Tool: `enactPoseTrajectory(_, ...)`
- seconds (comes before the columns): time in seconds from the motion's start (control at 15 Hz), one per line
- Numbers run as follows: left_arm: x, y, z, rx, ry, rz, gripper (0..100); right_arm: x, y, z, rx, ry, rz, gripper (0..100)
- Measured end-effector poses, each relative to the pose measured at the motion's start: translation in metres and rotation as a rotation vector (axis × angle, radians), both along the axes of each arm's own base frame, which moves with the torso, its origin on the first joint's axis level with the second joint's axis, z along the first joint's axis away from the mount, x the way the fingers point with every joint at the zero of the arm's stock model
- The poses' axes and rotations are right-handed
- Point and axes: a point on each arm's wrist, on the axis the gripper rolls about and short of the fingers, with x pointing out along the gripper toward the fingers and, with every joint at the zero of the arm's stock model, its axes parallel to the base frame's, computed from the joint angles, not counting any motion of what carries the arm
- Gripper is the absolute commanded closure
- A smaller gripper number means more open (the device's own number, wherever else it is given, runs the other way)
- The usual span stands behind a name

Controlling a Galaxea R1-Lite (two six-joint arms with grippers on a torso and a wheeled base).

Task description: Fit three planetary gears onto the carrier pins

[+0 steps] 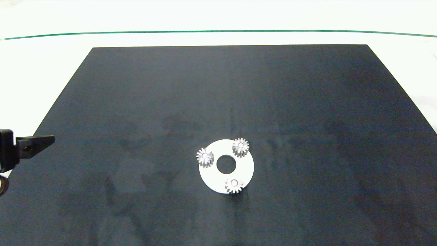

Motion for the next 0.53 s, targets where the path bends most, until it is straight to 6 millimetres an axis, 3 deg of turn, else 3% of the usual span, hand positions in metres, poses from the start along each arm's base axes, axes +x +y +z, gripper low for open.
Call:
enactPoseTrajectory(0.2, -0.039, 0.006, -0.005, -0.010, -0.075, 0.006, 0, -0.010, -0.011, -0.032, -0.021, -0.021, -0.110, 0)
enactPoseTrajectory(0.53, -0.105, 0.016, -0.022, -0.019, -0.232, 0.003, 0, -0.058, -0.018, -0.059, -0.005, -0.173, -0.191, 0)
